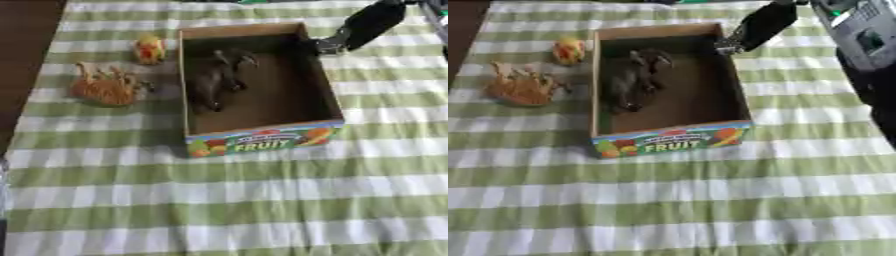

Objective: Pick up objects on the table and place them in the box.

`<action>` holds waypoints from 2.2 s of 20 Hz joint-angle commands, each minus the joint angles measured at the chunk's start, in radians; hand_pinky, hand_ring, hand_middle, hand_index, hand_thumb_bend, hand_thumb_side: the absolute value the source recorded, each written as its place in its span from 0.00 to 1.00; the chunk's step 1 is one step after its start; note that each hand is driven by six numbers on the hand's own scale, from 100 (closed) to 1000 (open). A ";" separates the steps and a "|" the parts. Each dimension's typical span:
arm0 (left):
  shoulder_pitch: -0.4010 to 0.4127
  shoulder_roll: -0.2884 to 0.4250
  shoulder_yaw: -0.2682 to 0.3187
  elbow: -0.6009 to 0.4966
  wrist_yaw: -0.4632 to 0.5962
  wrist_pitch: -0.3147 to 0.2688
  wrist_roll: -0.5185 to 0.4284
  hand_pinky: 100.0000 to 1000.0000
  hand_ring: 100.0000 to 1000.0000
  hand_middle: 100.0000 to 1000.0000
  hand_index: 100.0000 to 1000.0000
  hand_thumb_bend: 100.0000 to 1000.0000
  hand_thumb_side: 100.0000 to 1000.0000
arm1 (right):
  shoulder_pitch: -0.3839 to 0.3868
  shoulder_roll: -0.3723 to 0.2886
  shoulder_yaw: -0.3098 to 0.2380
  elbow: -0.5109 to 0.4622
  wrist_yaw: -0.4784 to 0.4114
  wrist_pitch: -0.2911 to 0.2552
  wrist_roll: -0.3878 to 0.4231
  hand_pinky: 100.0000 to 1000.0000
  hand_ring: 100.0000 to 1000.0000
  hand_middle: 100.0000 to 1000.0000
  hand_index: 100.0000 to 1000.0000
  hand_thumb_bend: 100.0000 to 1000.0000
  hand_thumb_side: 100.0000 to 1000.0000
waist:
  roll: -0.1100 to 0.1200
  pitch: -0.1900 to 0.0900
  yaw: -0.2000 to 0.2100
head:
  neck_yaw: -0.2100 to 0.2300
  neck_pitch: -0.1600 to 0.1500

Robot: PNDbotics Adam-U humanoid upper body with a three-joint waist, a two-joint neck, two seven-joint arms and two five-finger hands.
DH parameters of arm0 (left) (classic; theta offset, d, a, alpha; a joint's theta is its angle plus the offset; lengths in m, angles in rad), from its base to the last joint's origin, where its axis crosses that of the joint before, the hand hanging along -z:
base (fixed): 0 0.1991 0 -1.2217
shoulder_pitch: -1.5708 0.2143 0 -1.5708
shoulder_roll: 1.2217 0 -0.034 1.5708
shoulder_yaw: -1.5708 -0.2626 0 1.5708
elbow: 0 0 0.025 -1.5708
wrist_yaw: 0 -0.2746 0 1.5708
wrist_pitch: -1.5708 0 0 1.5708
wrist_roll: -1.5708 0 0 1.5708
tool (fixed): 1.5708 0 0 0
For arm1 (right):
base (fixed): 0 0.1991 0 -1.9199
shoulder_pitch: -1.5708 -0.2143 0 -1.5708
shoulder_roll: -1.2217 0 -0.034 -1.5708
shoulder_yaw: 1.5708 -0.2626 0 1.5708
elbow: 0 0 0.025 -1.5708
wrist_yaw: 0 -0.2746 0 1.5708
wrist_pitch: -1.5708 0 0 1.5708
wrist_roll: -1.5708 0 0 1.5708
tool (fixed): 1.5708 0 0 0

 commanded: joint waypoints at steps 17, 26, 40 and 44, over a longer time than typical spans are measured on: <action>-0.086 0.299 -0.017 -0.019 -0.108 0.102 0.002 0.52 0.61 0.64 0.80 0.00 0.89 | 0.258 -0.134 -0.250 -0.442 -0.185 0.340 -0.548 0.74 0.84 0.79 0.91 0.00 1.00 | 0.046 -0.002 -0.002 | 0.041 0.020; -0.111 0.513 -0.043 -0.019 -0.304 0.189 -0.265 0.57 0.75 0.76 0.89 0.19 0.89 | 0.337 -0.098 -0.300 -0.447 -0.258 0.318 -0.667 0.74 0.82 0.77 0.90 0.00 1.00 | 0.052 -0.020 -0.017 | 0.040 0.057; -0.267 0.687 -0.145 0.094 -0.653 0.037 -0.809 0.57 0.79 0.79 0.90 0.90 1.00 | 0.375 -0.067 -0.313 -0.447 -0.300 0.282 -0.729 0.74 0.81 0.76 0.89 0.00 1.00 | 0.057 -0.052 -0.045 | 0.061 0.065; -0.332 0.675 -0.198 0.175 -0.679 -0.044 -0.910 0.59 0.80 0.80 0.92 0.94 1.00 | 0.376 -0.058 -0.313 -0.447 -0.306 0.288 -0.726 0.74 0.81 0.75 0.88 0.00 1.00 | 0.056 -0.057 -0.050 | 0.067 0.065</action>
